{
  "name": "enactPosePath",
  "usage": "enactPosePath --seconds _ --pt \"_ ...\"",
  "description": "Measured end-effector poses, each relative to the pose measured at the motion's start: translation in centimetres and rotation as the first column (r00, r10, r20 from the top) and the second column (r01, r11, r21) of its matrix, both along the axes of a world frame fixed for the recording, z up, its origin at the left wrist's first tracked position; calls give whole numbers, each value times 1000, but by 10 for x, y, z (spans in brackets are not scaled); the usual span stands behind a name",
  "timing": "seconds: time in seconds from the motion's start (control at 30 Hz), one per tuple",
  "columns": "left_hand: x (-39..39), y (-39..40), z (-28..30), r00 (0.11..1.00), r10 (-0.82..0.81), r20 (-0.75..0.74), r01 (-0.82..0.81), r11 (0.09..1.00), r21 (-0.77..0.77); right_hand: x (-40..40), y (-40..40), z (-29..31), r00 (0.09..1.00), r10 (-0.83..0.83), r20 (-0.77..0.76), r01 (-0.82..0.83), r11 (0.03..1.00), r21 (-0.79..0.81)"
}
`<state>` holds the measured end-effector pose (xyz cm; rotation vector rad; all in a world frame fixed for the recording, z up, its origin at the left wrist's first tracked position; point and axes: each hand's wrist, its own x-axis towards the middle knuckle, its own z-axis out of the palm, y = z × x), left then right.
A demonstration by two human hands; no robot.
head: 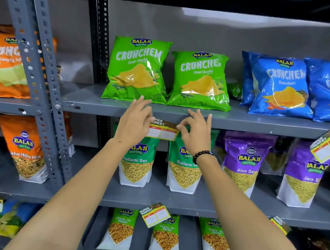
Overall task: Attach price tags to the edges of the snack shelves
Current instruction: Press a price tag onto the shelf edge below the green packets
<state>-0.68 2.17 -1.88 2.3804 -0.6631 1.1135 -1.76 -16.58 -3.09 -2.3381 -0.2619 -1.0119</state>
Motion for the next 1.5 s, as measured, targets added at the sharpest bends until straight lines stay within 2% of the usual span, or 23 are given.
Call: enactPosePath --seconds 0.13,0.23,0.37,0.73,0.9,1.1,1.27,1.37,1.5 --pt "3 -5 -8 992 -2 -127 -5 999 -53 3 -10 15 999 17 -40 -19 998 -60" --pt "7 -9 -12 992 27 -122 -40 993 -109 8 -11 19 999 0 -53 -6 995 -96" --pt "6 -14 -3 988 100 -117 -117 982 -147 10 -8 27 998 -33 -62 29 998 -64" --pt "3 -19 15 966 221 -132 -239 961 -138 15 2 41 986 -113 -123 113 994 -4" --pt "4 -21 15 964 203 -171 -238 948 -214 17 6 36 987 -133 -90 139 988 63" --pt "8 -30 13 954 248 -165 -282 931 -231 25 17 28 970 -241 -27 242 970 29" --pt "13 -34 12 950 258 -173 -293 931 -220 28 17 26 968 -251 -9 252 967 34" --pt "8 -38 12 941 260 -217 -301 936 -181 25 18 22 968 -250 -5 250 968 -20" --pt "-6 -38 -20 964 232 -130 -257 939 -229 13 11 -9 980 -143 135 167 968 -188"
